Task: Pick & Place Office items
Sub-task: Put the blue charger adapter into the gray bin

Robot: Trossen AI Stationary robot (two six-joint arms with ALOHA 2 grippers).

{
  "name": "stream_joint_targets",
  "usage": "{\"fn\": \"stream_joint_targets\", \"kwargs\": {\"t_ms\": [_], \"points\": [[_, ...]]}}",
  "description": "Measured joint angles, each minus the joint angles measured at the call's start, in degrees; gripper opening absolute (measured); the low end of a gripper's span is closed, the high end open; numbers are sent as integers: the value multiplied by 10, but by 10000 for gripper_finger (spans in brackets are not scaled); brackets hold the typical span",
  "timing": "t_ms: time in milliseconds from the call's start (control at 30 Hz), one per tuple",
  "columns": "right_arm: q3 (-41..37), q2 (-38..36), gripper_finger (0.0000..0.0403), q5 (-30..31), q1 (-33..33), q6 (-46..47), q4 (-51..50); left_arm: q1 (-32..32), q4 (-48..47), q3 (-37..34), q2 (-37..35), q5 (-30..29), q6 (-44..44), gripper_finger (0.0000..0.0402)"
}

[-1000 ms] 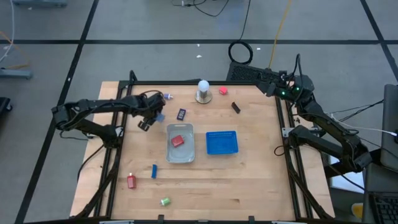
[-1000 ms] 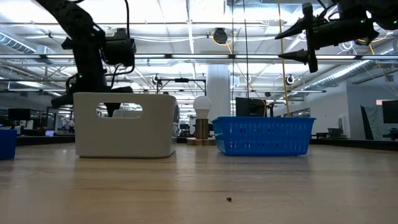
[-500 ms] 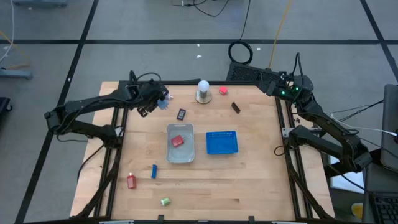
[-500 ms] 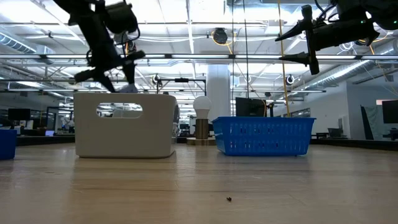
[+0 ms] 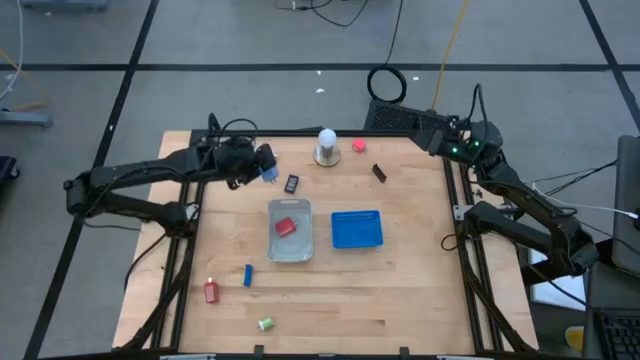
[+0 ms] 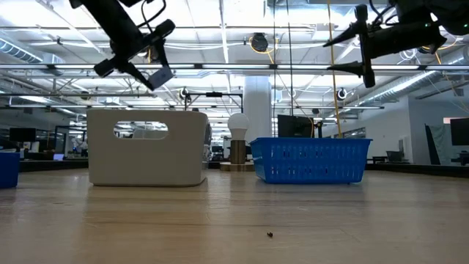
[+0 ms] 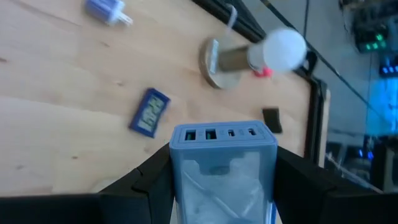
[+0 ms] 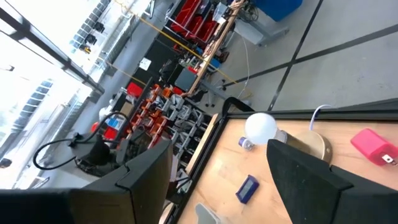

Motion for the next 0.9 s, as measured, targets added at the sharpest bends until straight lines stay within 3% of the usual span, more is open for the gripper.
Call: {"fn": "stream_joint_targets", "kwargs": {"t_ms": [533, 900], "points": [[0, 0, 256, 1, 49, 4, -1, -128, 21, -1, 20, 0, 1, 209], [0, 0, 256, 4, 64, 3, -5, -180, 68, -1, 117, 30, -6, 209]]}}
